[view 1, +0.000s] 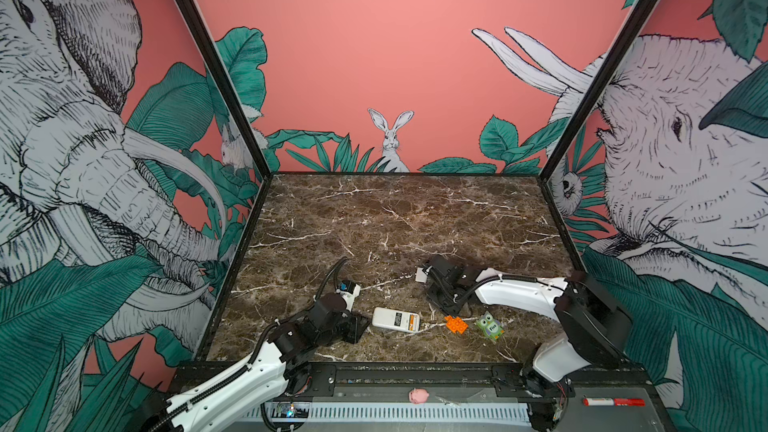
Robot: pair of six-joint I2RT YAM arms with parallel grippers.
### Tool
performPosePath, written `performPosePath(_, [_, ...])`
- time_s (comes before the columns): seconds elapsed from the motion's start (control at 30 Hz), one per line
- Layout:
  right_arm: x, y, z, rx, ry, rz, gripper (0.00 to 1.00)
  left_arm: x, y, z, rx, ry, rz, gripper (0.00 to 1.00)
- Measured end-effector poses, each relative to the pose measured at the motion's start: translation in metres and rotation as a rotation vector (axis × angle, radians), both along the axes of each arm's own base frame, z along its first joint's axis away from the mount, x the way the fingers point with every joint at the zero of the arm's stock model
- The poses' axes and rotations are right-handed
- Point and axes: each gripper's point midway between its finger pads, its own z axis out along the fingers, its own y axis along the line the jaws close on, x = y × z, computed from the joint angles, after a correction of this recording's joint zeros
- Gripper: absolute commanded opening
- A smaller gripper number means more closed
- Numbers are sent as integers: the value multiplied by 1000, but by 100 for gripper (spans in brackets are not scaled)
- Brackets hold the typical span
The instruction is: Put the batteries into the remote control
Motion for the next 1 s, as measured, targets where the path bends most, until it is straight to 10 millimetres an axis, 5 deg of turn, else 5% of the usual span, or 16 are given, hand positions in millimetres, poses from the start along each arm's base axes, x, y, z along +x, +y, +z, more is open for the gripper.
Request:
performPosePath(0.4, [2,1,-2,20,20,-4,33,4,3,11,-27,-54,23,32])
performPosePath(0.6, [7,3,-2,36,13,-7,20,4,5,9,-17,-50,28,32])
performPosePath(1.0, [8,2,-4,47,22,-6,13,6,8,15,-28,-81,44,32])
